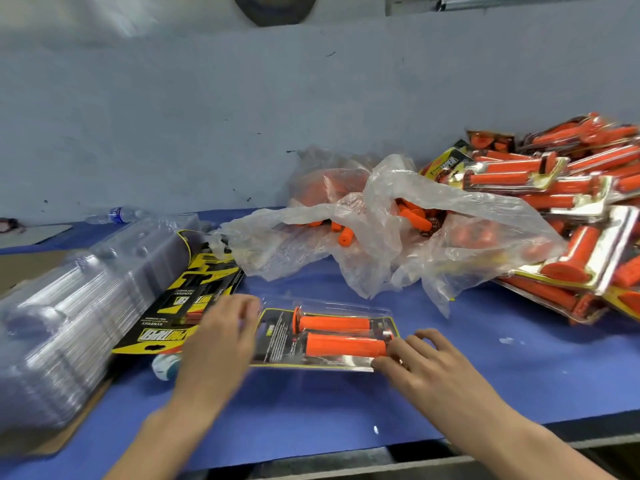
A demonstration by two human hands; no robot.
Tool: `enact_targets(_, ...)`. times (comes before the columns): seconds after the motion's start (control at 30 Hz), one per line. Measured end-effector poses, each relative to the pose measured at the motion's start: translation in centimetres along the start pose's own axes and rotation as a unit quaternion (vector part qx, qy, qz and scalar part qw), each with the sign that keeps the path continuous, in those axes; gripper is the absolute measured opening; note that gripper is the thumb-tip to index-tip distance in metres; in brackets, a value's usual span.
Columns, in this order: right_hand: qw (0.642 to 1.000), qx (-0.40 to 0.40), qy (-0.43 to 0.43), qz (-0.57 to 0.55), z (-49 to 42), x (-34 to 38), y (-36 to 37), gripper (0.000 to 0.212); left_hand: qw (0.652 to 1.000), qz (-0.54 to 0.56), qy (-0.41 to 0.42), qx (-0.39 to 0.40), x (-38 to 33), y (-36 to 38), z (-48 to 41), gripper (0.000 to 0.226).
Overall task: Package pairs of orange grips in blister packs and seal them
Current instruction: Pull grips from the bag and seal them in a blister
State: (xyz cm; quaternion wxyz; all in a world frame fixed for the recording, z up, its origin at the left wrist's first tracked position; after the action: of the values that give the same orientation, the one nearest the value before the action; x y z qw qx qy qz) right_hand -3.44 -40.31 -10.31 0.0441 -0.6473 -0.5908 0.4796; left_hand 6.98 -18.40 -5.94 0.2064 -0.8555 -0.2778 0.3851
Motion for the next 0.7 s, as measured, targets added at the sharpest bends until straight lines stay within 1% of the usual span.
enact_targets(0.03, 1.000, -0.008, 0.005, -0.008, -0.2, -0.1, 0.3, 0.035, 0.995, 0.016, 0.080, 0.058, -3.0, 1.6, 0.9, 0.020)
enact_targets(0.07, 1.000, -0.016, 0.013, -0.018, -0.3, -0.1, 0.6, 0.032, 0.982, 0.008, 0.143, 0.127, -5.4, 3.9, 2.1, 0.021)
enact_targets(0.1, 0.999, -0.025, 0.020, -0.028, -0.4, -0.1, 0.7, 0.028, 0.963, -0.026, 0.203, 0.175, -7.1, 6.2, 3.6, 0.023)
enact_targets(0.13, 0.999, -0.034, 0.024, -0.035, -0.5, 0.1, 0.8, 0.023, 0.943, -0.075, 0.253, 0.201, -8.2, 8.1, 4.8, 0.025)
enact_targets(0.17, 0.998, -0.042, 0.023, -0.039, -0.4, 0.4, 0.8, 0.019, 0.926, -0.118, 0.291, 0.208, -8.8, 9.7, 5.8, 0.025)
enact_targets(0.2, 0.998, -0.047, 0.021, -0.042, -0.4, 0.7, 0.8, 0.015, 0.919, -0.143, 0.307, 0.203, -9.4, 10.7, 6.2, 0.023)
enact_targets(0.27, 0.997, -0.054, 0.034, -0.040, -0.2, 0.7, 0.8, 0.010, 0.921, -0.144, 0.315, 0.176, -10.6, 11.1, 6.2, 0.010)
enact_targets(0.3, 0.996, -0.057, 0.050, -0.037, -0.2, 0.3, 0.7, 0.010, 0.924, -0.137, 0.320, 0.160, -11.0, 11.2, 6.2, 0.005)
enact_targets(0.37, 0.995, -0.052, 0.075, -0.025, -0.3, -0.4, 0.8, 0.016, 0.925, -0.128, 0.330, 0.138, -11.3, 11.4, 6.1, 0.003)
enact_targets(0.47, 0.997, -0.027, 0.068, -0.014, -0.1, -1.1, 1.4, 0.016, 0.915, -0.138, 0.358, 0.124, -10.9, 11.2, 6.3, 0.010)
enact_targets(0.53, 0.997, -0.029, 0.070, -0.020, 0.3, -1.9, 1.5, 0.015, 0.911, -0.137, 0.374, 0.111, -10.1, 10.0, 6.0, 0.017)
enact_targets(0.6, 0.996, -0.034, 0.078, -0.022, 0.7, -2.7, 1.3, 0.015, 0.912, -0.133, 0.376, 0.097, -9.0, 8.5, 5.7, 0.022)
enact_targets(0.7, 0.996, -0.039, 0.076, -0.020, 1.2, -3.0, 1.1, 0.019, 0.914, -0.126, 0.372, 0.102, -7.0, 7.0, 5.8, 0.028)
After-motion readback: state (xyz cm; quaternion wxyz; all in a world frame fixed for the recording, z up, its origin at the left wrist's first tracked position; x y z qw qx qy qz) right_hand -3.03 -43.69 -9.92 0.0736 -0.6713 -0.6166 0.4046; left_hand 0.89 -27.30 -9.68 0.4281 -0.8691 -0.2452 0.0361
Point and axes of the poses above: each hand's wrist, its own z-axis away from the middle knuckle, its own y-axis out of the palm, x = y × z, the point moved 10 cm from there along -z, towards the middle knuckle, and after that the axes turned 12 degrees about z, right-handed, at the moved point
